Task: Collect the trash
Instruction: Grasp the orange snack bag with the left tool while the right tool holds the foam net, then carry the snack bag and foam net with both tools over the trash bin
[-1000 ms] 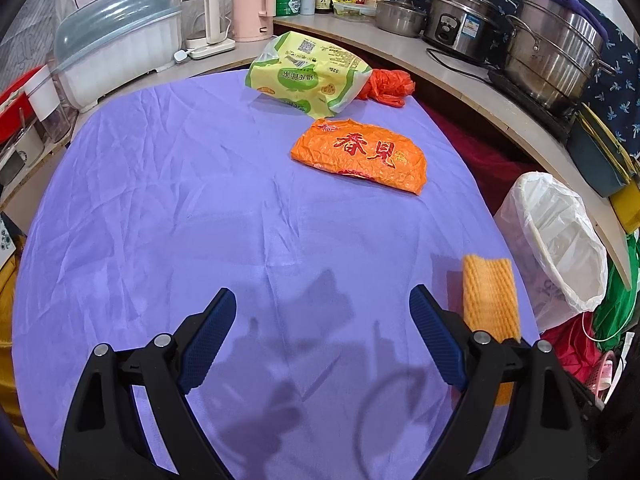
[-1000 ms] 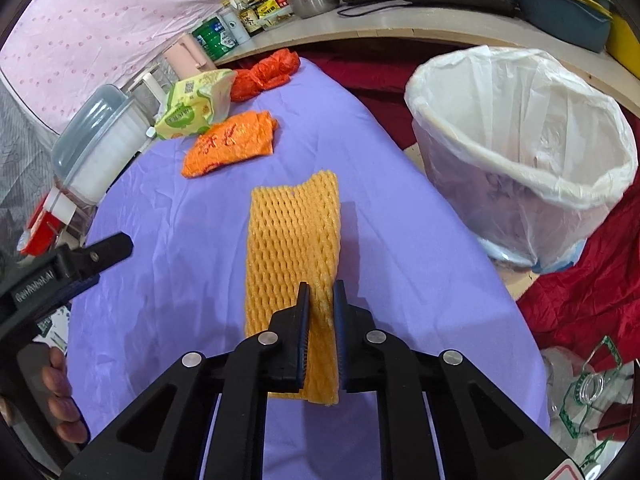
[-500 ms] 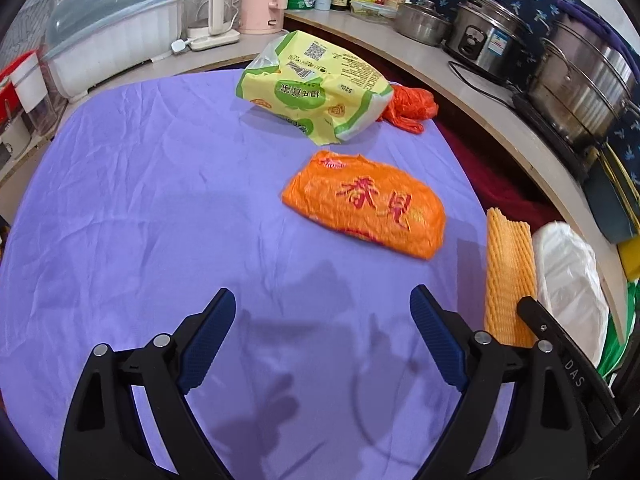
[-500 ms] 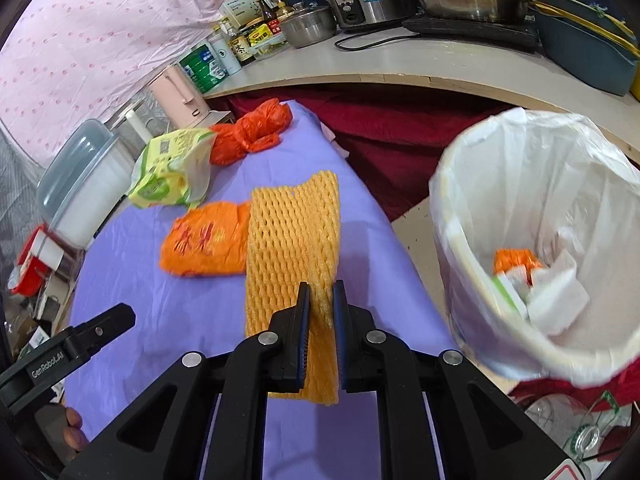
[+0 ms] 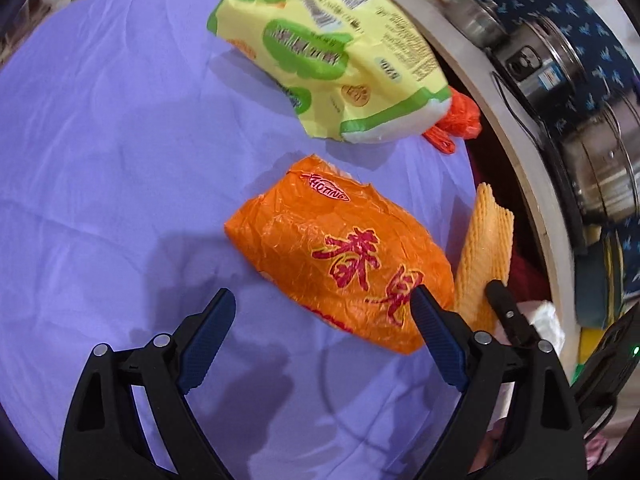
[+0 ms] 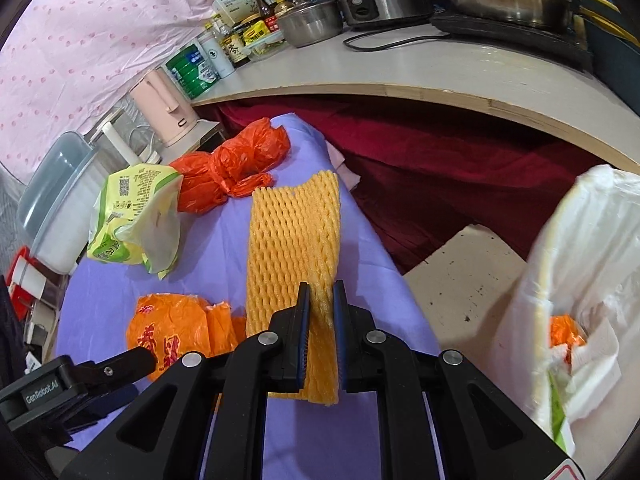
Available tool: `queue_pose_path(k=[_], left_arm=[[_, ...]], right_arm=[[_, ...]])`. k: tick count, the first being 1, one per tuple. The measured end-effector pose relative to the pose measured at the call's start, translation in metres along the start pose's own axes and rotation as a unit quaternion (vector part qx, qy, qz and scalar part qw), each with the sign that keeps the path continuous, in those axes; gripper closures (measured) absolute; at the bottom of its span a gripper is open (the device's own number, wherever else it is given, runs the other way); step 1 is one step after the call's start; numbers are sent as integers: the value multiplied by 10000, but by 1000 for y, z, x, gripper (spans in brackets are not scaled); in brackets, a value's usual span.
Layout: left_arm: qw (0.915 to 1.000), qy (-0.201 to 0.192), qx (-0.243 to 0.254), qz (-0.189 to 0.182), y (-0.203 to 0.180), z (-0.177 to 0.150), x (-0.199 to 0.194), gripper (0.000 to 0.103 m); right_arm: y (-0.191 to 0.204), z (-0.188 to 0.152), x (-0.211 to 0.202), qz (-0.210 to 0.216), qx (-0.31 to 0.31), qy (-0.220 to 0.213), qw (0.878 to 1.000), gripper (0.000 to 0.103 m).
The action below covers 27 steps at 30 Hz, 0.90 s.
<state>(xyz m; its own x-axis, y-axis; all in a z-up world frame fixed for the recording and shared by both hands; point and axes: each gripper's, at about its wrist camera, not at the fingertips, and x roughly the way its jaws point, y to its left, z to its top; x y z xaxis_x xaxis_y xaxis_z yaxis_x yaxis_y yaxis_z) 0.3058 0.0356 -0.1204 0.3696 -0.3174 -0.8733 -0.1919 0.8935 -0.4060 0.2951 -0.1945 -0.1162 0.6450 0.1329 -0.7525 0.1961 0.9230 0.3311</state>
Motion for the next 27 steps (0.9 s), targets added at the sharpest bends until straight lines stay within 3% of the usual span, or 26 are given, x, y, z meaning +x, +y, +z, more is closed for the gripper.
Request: queue_pose_path(k=[4, 8, 15, 18, 21, 27], left_arm=[[9999, -52, -55, -89, -1, 8, 5, 19], [9999, -51, 55, -83, -4, 12, 7, 32], [9992, -66, 305, -235, -3, 9, -3, 71], [9984, -166, 487, -244, -7, 4, -15, 80], [9968, -317, 677, -272, -14, -3, -30, 87], [9926, -598, 1022, -267, -30, -19, -62, 88]], right_arm=[[15, -6, 11, 114, -174, 141, 9997, 92], [27, -19, 12, 223, -289, 240, 9990, 92], [32, -34, -1, 304, -300, 279, 9987, 92], [30, -38, -12, 292, -245, 218, 9990, 92], [24, -40, -24, 270, -163, 147, 9994, 92], [12, -45, -57, 185, -24, -65, 9998, 92]])
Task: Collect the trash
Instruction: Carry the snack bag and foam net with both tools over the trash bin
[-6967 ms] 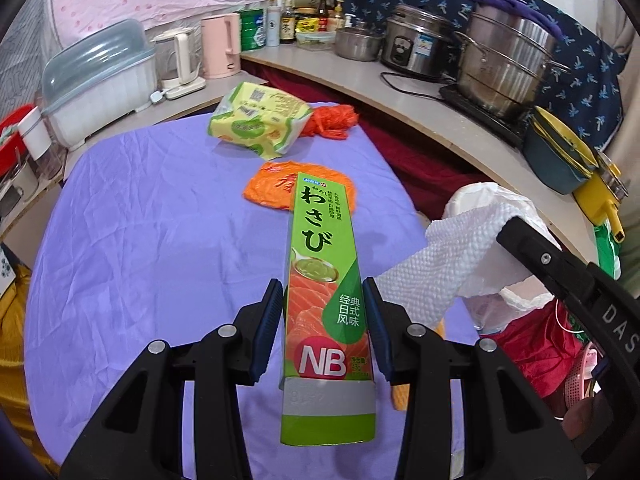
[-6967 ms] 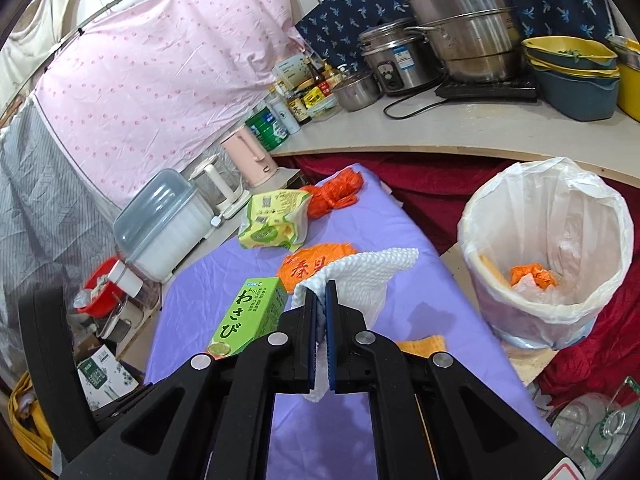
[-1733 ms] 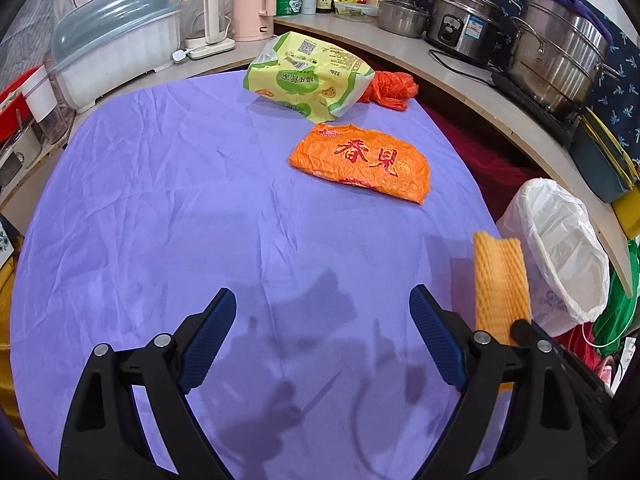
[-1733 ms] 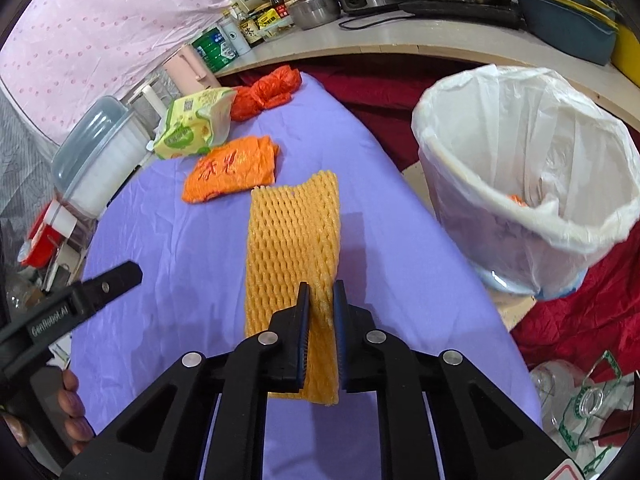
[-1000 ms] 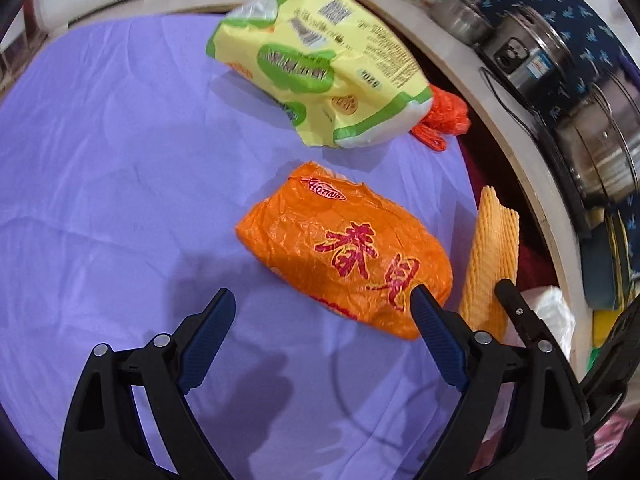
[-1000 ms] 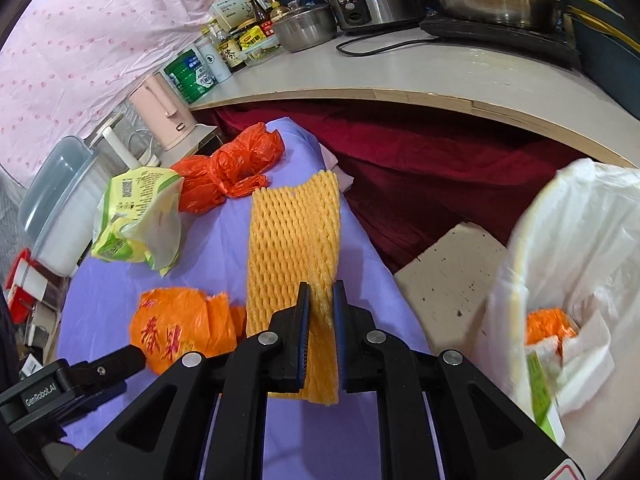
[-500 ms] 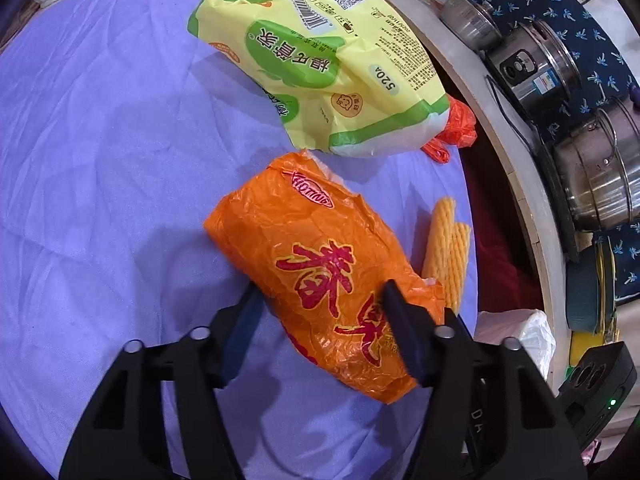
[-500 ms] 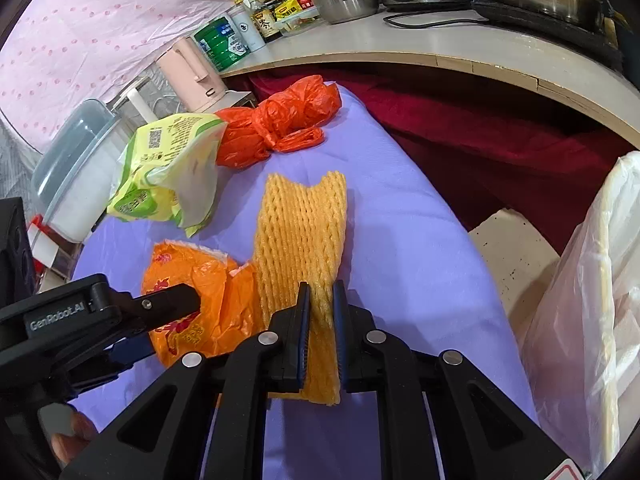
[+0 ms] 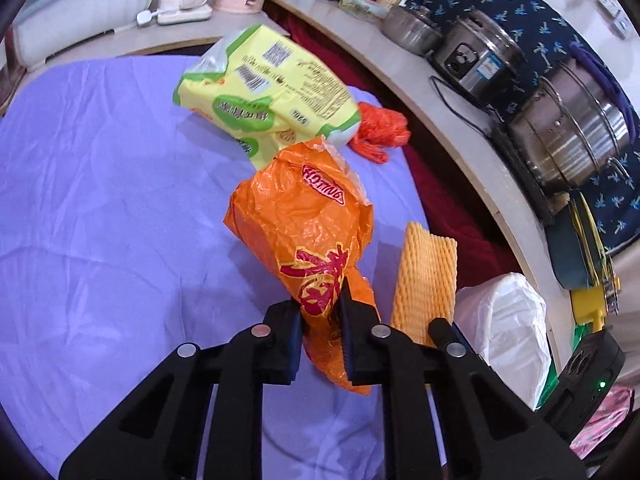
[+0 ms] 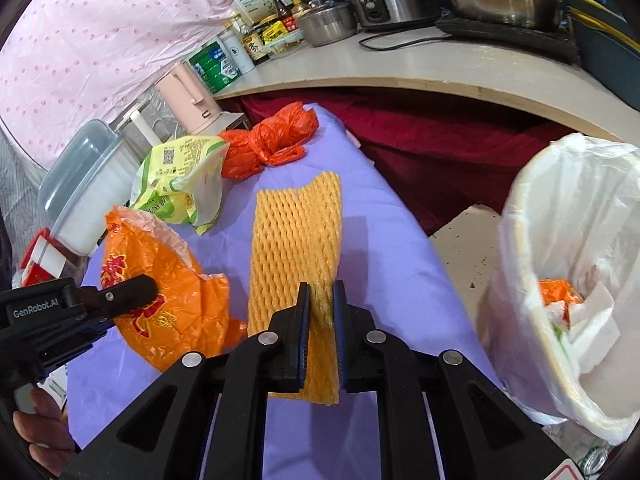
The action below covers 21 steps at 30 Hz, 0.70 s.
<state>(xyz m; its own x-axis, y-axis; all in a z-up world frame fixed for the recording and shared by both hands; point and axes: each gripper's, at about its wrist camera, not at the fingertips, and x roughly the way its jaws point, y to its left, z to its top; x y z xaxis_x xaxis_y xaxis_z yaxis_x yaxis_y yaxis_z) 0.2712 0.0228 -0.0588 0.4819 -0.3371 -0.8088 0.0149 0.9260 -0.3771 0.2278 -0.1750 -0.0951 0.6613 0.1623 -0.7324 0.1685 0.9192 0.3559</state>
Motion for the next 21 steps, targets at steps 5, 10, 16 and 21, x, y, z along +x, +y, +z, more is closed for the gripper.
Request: queue_pose_path(k=[5, 10, 16, 21], left_arm=[[9997, -109, 232, 57, -14, -11, -21, 88], [9984, -215, 520, 101, -34, -25, -38, 88], [9950, -348, 927, 145, -60, -44, -55, 88], [9919, -368, 1213, 103, -84, -62, -62, 88]], right_arm=[[-8, -2, -32, -29, 88, -214, 9997, 92], [-15, -6, -61, -56, 168, -392, 9991, 92], [-28, -16, -96, -104, 284, -607, 9977, 92], [-43, -23, -122, -171, 399, -766, 9961, 92]])
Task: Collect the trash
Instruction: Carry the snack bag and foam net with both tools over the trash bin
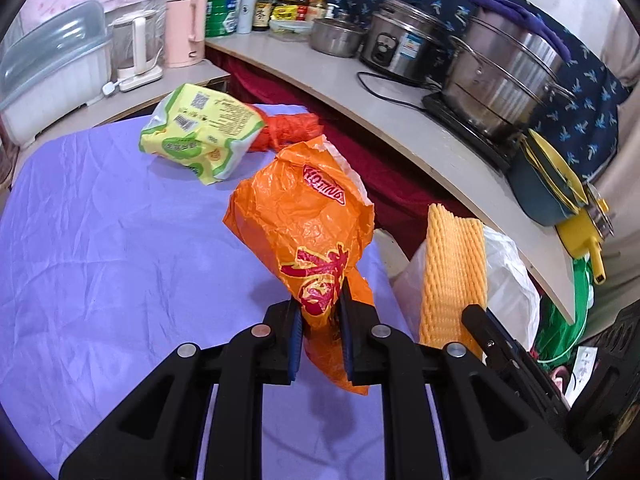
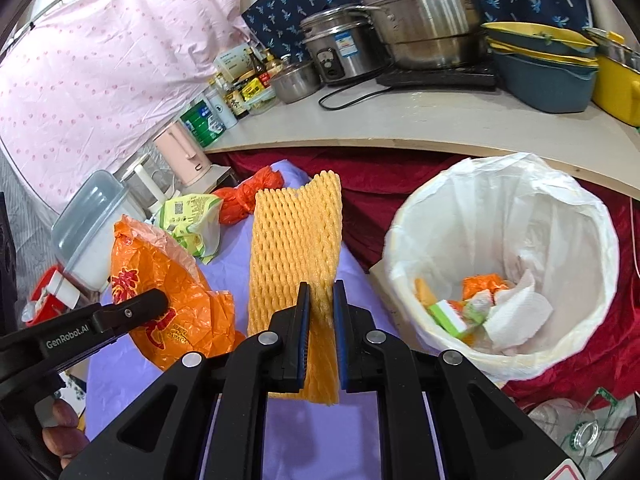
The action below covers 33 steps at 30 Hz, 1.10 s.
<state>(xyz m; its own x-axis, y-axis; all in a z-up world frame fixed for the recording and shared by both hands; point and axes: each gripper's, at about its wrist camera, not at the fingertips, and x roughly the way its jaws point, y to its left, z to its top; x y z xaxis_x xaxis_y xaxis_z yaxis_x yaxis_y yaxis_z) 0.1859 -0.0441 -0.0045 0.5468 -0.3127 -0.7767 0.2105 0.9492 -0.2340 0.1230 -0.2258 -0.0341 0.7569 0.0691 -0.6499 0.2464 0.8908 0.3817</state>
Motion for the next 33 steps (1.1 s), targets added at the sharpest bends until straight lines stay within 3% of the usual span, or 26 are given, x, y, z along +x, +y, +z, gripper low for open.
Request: queue_pose_path(k=[19, 33], left_arm=[[9937, 2, 1083, -295, -114, -31, 0, 87], [9810, 184, 1846, -563, -182, -39, 36, 85]], right_arm=[[-100, -3, -65, -533, 685, -493, 9950, 92], [-165, -4, -81, -896, 1173, -633, 9870, 92]])
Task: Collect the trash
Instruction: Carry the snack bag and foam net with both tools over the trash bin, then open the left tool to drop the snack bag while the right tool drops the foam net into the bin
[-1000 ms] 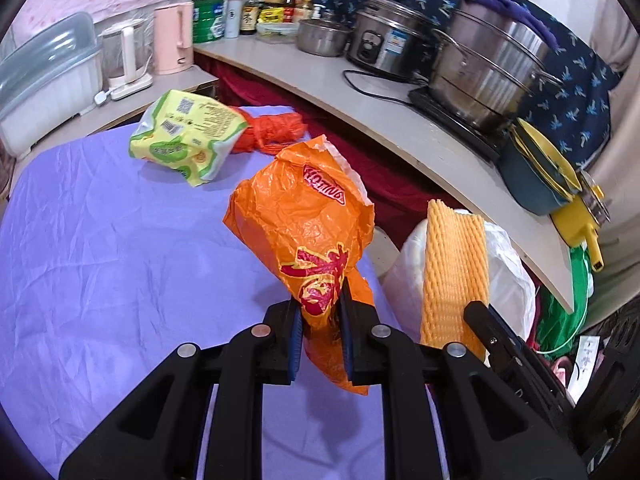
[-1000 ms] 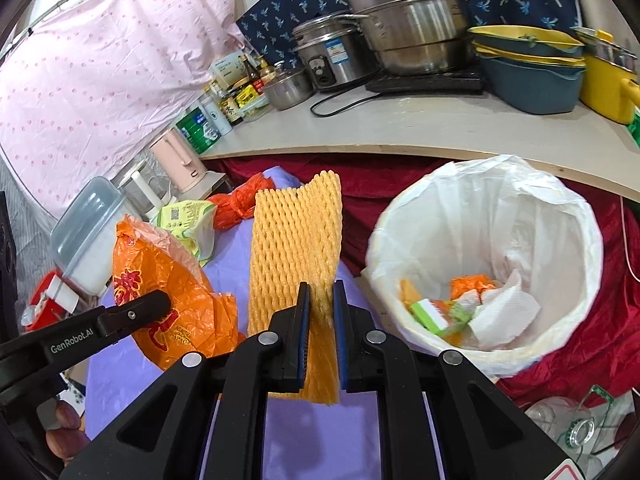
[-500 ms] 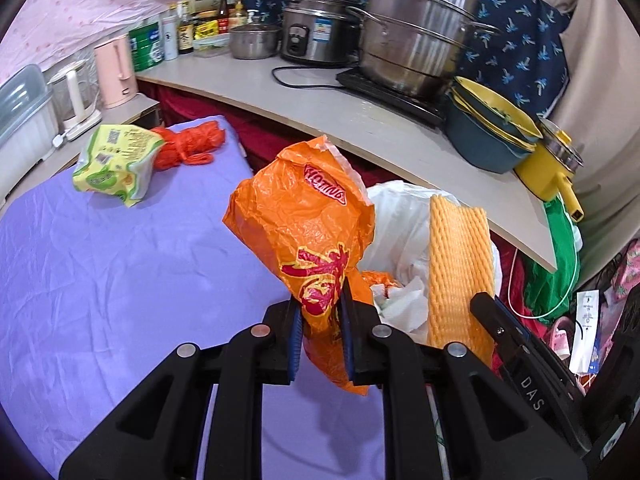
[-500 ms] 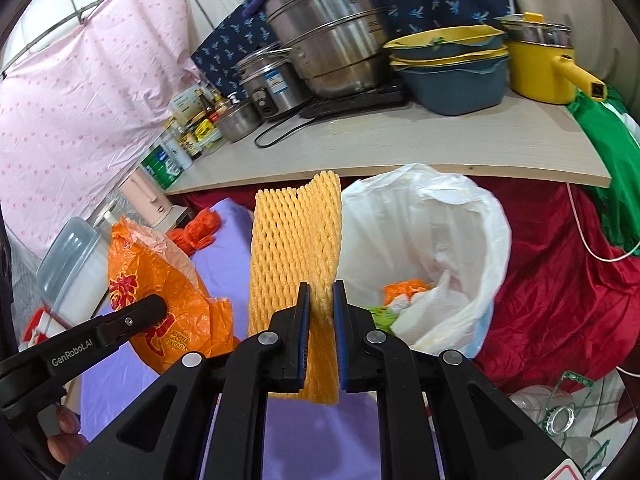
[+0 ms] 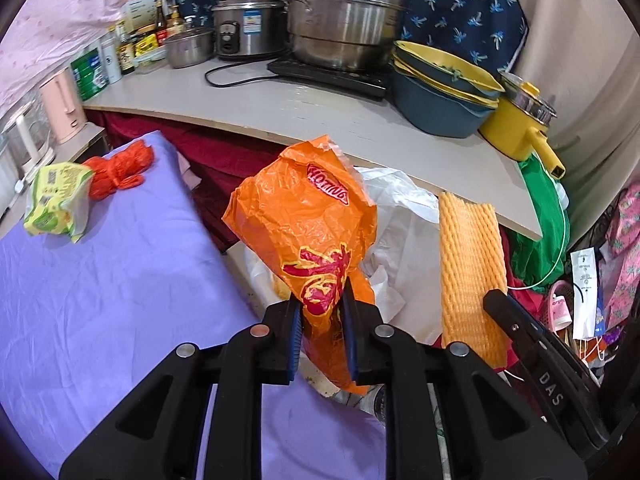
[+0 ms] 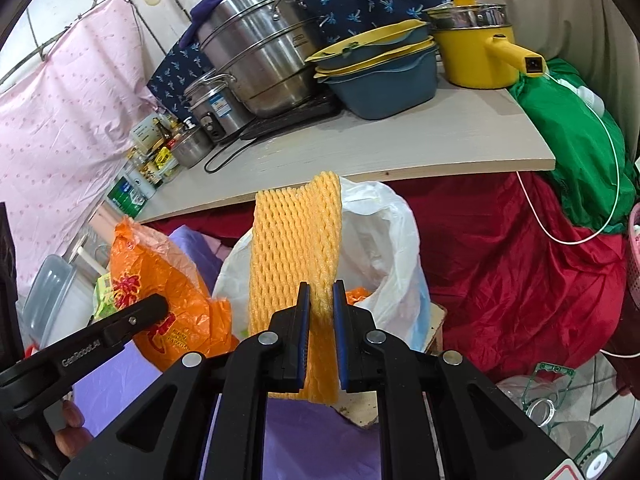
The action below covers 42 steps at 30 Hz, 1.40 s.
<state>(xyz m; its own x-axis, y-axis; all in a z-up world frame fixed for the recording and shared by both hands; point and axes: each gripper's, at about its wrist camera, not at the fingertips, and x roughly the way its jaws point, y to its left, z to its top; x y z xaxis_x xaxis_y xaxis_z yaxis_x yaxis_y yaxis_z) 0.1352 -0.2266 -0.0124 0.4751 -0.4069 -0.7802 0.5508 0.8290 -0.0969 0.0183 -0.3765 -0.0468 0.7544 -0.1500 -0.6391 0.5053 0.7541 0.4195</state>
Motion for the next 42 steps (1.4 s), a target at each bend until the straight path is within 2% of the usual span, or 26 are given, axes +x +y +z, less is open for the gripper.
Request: queue_pose_path(k=[5, 10, 13, 15, 18, 26, 37, 39, 42], left_arm=[[9999, 32, 147, 30, -13, 11, 18, 75], [9999, 31, 130, 23, -16, 19, 28, 74], [9999, -15, 99, 119, -15, 23, 32, 60], [9998, -68, 14, 162, -11, 25, 31, 47], [9997, -126, -133, 165, -4, 29, 29, 41], [9986, -233, -425, 216, 19, 31, 19, 35], [9965, -295, -692, 373, 48, 21, 6, 30], [9960, -319, -719, 431, 52, 19, 5, 26], [9956, -321, -758, 455, 57, 16, 2, 26]], right_arm=[[-10, 2, 6, -62, 66, 29, 10000, 92], [-13, 4, 15, -105, 88, 75, 9999, 92], [-14, 5, 19, -109, 97, 86, 9999, 92], [-14, 6, 21, -105, 83, 96, 9999, 92], [-12, 8, 24, -104, 75, 103, 9999, 92], [-2, 12, 37, -70, -15, 166, 9998, 92], [16, 19, 53, -45, -59, 150, 9999, 84], [19, 20, 52, -46, -67, 115, 9999, 76], [22, 20, 49, -34, -49, 81, 9999, 73]])
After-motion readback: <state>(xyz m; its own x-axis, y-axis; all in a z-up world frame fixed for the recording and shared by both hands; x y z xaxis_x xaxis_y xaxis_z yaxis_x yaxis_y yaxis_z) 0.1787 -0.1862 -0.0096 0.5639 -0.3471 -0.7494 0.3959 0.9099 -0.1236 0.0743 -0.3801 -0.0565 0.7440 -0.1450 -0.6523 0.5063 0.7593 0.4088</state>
